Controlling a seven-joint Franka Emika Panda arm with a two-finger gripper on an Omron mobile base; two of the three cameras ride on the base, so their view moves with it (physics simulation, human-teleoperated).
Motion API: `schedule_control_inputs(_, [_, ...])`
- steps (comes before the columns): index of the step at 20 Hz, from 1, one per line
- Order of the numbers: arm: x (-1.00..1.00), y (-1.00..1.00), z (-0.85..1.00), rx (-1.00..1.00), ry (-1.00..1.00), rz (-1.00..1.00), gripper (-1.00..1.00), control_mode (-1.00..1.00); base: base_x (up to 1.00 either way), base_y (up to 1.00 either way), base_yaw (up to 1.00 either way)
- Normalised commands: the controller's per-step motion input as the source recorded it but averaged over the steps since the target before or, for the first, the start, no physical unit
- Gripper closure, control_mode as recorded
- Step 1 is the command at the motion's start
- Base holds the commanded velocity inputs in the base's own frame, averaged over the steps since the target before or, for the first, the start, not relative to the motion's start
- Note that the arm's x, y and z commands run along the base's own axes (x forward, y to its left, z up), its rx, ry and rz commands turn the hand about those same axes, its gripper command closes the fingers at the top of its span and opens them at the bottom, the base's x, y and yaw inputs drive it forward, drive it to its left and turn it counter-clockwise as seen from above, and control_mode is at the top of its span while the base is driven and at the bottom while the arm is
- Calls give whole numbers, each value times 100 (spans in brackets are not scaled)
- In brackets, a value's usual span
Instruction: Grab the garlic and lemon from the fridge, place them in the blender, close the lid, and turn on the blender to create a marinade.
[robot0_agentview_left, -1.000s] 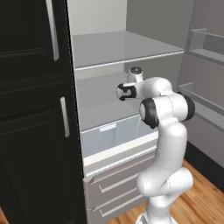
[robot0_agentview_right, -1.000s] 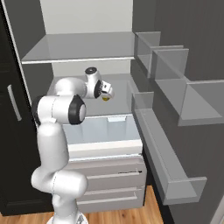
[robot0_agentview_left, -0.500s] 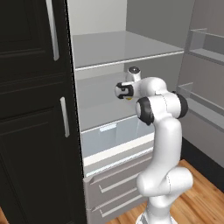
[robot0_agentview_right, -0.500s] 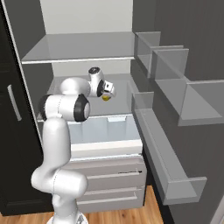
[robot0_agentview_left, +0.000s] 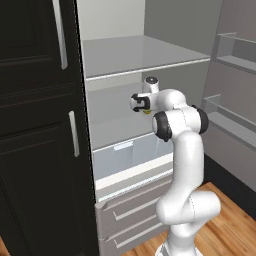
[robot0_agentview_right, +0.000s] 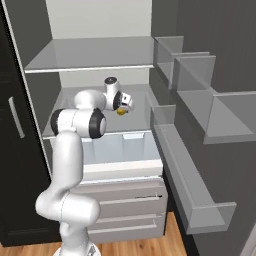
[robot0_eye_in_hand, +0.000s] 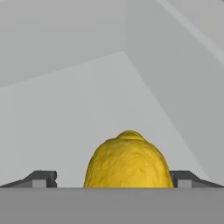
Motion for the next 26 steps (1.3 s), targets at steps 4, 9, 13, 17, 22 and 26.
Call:
schedule_control_inputs(4, [-2, 0, -31, 0, 0, 2, 100, -100, 0, 0, 0])
schedule_control_inputs(9, [-7, 0, -31, 0, 0, 2, 100, -100, 0, 0, 0])
schedule_control_inputs(13, [-21, 0, -8, 0, -7, 1, 100, -100, 0, 0, 0])
schedule_control_inputs(17, [-67, 0, 0, 0, -16, 0, 100, -100, 0, 0, 0])
schedule_control_inputs(22, [-97, 0, 0, 3, -7, 0, 100, -100, 0, 0, 0])
schedule_control_inputs(26, [-100, 0, 16, 6, 0, 0, 100, -100, 0, 0, 0])
